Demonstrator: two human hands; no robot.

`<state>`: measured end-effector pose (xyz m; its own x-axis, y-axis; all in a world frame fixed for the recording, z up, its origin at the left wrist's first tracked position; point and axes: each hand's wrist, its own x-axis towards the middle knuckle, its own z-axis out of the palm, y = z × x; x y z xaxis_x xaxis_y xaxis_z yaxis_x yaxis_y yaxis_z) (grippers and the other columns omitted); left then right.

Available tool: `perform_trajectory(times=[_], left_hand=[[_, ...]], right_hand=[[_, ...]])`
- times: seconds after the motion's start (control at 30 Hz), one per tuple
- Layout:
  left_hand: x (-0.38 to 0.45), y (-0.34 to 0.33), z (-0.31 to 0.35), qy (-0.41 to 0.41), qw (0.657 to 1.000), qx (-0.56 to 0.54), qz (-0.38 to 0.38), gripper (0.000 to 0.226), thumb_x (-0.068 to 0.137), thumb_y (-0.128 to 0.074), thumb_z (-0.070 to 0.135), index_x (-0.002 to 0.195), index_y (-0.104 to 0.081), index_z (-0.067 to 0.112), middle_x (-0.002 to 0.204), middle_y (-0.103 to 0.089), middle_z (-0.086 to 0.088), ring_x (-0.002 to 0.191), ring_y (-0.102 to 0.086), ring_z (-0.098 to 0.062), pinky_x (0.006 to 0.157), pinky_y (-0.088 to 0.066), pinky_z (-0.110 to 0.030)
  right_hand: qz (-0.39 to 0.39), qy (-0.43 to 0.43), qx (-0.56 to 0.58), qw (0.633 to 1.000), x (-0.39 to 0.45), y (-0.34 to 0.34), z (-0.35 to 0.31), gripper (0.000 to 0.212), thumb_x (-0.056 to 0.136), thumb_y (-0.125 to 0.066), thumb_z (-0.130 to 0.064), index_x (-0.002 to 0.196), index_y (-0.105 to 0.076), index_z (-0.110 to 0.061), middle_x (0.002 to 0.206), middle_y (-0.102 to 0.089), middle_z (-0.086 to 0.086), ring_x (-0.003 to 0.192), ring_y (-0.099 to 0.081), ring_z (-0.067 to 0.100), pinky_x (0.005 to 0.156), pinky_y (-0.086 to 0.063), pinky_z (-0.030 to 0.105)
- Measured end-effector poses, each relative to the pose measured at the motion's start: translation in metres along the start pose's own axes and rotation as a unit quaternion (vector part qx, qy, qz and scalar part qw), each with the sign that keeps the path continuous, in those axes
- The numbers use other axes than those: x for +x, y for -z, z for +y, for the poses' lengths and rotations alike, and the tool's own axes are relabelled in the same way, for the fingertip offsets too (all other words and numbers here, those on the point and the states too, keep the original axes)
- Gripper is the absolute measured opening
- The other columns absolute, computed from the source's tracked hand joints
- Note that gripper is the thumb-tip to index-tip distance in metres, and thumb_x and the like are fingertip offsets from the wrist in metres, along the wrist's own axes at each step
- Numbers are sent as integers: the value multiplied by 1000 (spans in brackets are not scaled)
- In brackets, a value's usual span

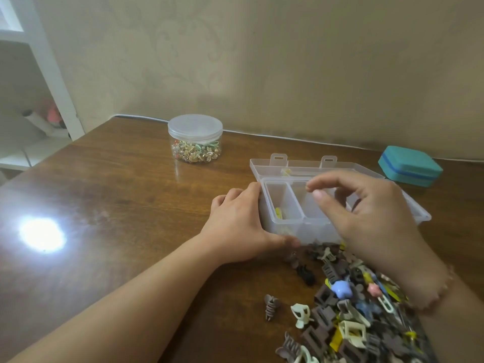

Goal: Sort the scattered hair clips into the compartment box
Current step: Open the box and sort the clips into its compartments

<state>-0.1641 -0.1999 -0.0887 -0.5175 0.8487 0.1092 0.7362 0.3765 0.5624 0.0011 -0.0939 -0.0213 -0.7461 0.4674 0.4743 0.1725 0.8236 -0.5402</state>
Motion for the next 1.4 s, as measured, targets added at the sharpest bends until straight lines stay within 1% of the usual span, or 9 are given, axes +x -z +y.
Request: perform_trajectory(times=[0.1,0.23,0.33,0.63,0.83,1.03,1.13,1.27,1.4], left_hand=[[-1,0,0,0,1000,-2,-6,101,58,-67,85,141,-33,38,143,-48,14,134,-38,-12,116,-22,-43],[-1,-1,1,6,1000,-1,-4,106,47,-54,91,137,-35,37,139,-51,14,132,-40,-12,116,-24,-44],[-1,-1,3,12,1000,-1,-1,103,54,-64,88,138,-35,37,140,-51,14,131,-41,-13,118,-24,-47],[1,-1,3,17,1000,2,-10,107,56,-67,86,144,-30,37,148,-46,12,137,-37,-15,120,-21,-48],[0,-1,3,11,1000,-2,2,105,46,-48,88,136,-37,36,135,-54,12,128,-43,-14,112,-25,-42],[1,1,2,18,1000,-1,-6,112,49,-61,90,142,-34,35,142,-50,10,134,-39,-15,116,-23,-45],[1,0,2,17,1000,4,-4,109,54,-67,87,144,-32,35,144,-48,11,136,-37,-15,116,-21,-45],[1,0,2,14,1000,8,-3,109,55,-67,86,144,-32,35,144,-48,11,136,-37,-15,116,-21,-45],[2,-1,1,10,1000,11,1,107,56,-68,86,144,-32,35,143,-48,11,135,-38,-14,115,-22,-44]], right_hand=[[-28,33,-8,999,-11,13,-7,15,83,-66,-26,92,-69,-37,71,-64,-17,58,-55,9,45,-42,16],[-289,79,-86,950,-22,24,-22,21,79,-60,-52,98,-64,-48,84,-64,-29,75,-61,-4,57,-45,10],[-392,139,-138,899,-27,17,-32,27,82,-59,-56,108,-57,-52,98,-61,-32,91,-59,-8,74,-49,17],[-381,136,-168,899,-31,12,-38,25,84,-52,-60,100,-56,-42,93,-60,-24,88,-54,-4,77,-48,22],[-307,126,-197,922,-28,6,-31,22,88,-51,-55,107,-53,-44,102,-58,-23,95,-55,-1,81,-49,25],[-457,102,-156,870,-30,26,-49,34,75,-59,-68,93,-58,-39,87,-58,-14,81,-56,0,68,-45,16],[-537,70,-178,822,-39,17,-52,34,79,-69,-53,100,-58,-29,79,-47,-11,68,-42,-2,58,-30,8],[-500,100,-248,824,-44,11,-43,54,65,-62,-75,101,-45,-39,94,-52,-15,90,-48,4,81,-39,26],[-453,117,-221,856,-47,10,-40,48,72,-62,-69,105,-52,-36,92,-52,-14,86,-47,10,80,-42,36]])
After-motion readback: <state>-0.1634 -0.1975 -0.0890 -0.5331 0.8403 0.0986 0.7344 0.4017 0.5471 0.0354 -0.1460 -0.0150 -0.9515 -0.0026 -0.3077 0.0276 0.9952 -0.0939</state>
